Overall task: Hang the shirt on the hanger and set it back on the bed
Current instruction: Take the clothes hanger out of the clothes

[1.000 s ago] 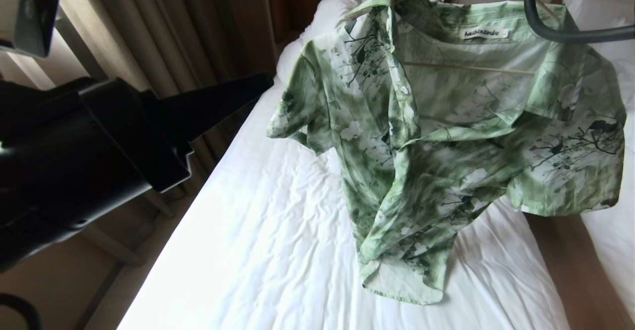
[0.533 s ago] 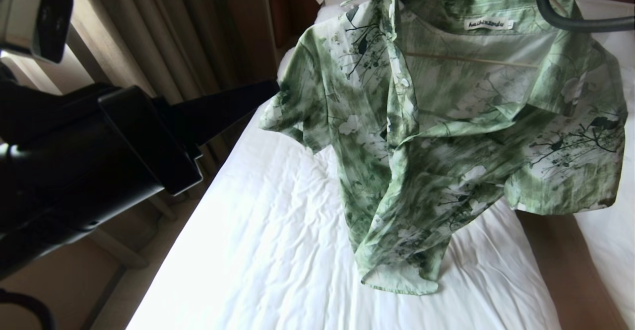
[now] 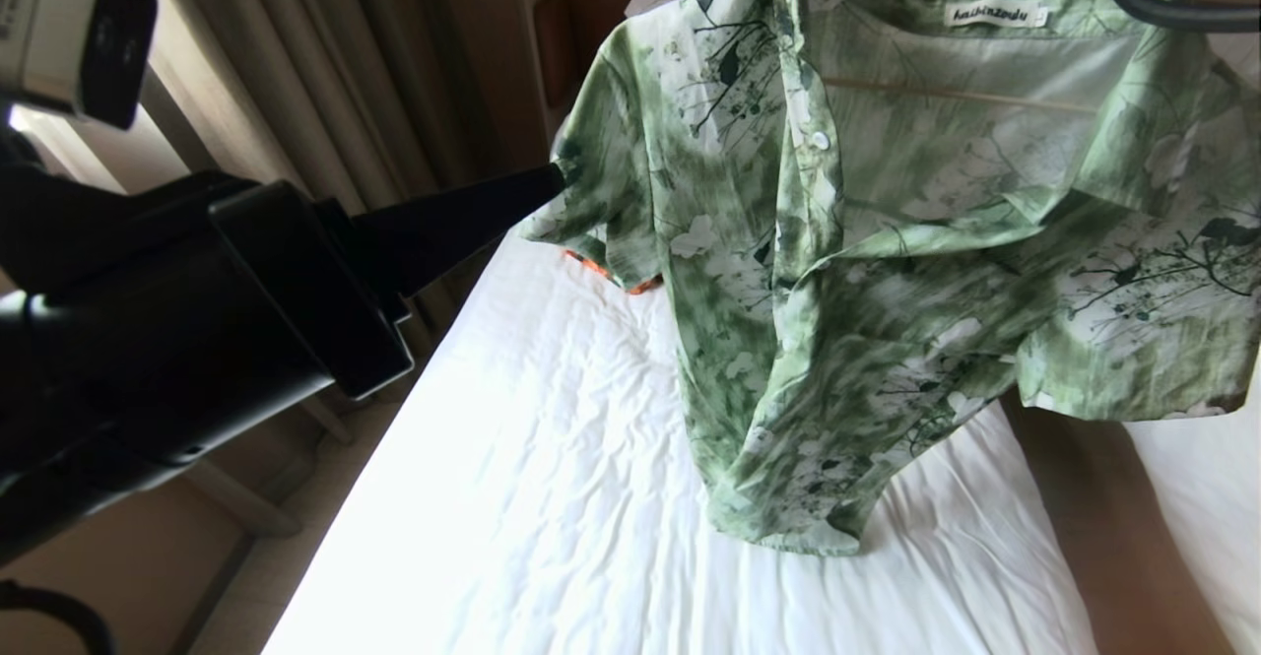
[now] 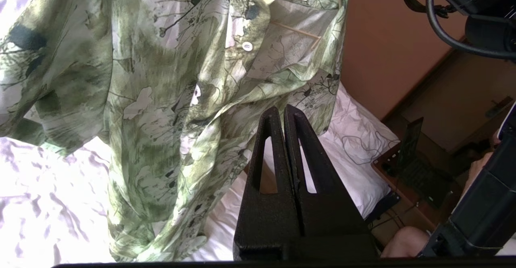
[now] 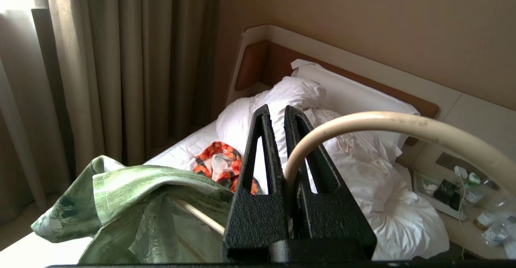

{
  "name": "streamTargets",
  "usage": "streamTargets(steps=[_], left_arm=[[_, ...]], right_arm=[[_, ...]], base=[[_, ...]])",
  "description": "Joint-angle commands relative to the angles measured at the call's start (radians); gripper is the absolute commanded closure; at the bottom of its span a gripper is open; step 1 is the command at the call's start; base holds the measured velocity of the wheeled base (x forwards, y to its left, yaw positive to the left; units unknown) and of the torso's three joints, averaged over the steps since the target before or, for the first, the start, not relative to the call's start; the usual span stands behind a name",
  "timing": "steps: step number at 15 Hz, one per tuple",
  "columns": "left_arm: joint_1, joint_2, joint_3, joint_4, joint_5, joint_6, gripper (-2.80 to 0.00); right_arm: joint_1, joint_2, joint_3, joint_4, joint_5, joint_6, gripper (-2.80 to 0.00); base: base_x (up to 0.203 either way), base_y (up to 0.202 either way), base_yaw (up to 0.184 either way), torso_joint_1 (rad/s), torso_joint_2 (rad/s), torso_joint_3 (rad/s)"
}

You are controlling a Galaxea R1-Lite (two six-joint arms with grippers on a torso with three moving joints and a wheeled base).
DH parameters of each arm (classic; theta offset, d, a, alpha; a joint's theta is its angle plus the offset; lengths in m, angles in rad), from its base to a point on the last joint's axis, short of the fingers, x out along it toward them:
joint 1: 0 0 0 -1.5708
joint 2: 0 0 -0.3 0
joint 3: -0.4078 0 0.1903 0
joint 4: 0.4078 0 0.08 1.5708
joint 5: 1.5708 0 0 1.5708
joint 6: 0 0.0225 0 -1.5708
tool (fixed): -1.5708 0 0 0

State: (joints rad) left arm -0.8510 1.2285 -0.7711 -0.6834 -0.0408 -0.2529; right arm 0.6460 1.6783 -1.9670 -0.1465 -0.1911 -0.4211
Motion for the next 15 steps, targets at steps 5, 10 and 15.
streamTargets(steps=[5, 10, 15], left_arm=[[0.053, -0.002, -0.033, 0.091, -0.004, 0.009, 0.0], [0.083, -0.001, -0.096, 0.26, -0.007, 0.012, 0.0], [0.078, -0.003, -0.091, 0.262, -0.008, 0.013, 0.0]], right_arm=[[-0.024, 0.029, -0.001, -0.014, -0.011, -0.024, 0.0], [-0.025, 0.031, -0.004, -0.016, 0.0, -0.018, 0.0], [-0.018, 0.024, -0.004, -0.008, 0.038, 0.019, 0.0]], base=[[0.0, 0.0, 0.0, 0.0, 0.0, 0.0], [0.0, 0.0, 0.0, 0.0, 0.0, 0.0], [0.0, 0.0, 0.0, 0.0, 0.0, 0.0]])
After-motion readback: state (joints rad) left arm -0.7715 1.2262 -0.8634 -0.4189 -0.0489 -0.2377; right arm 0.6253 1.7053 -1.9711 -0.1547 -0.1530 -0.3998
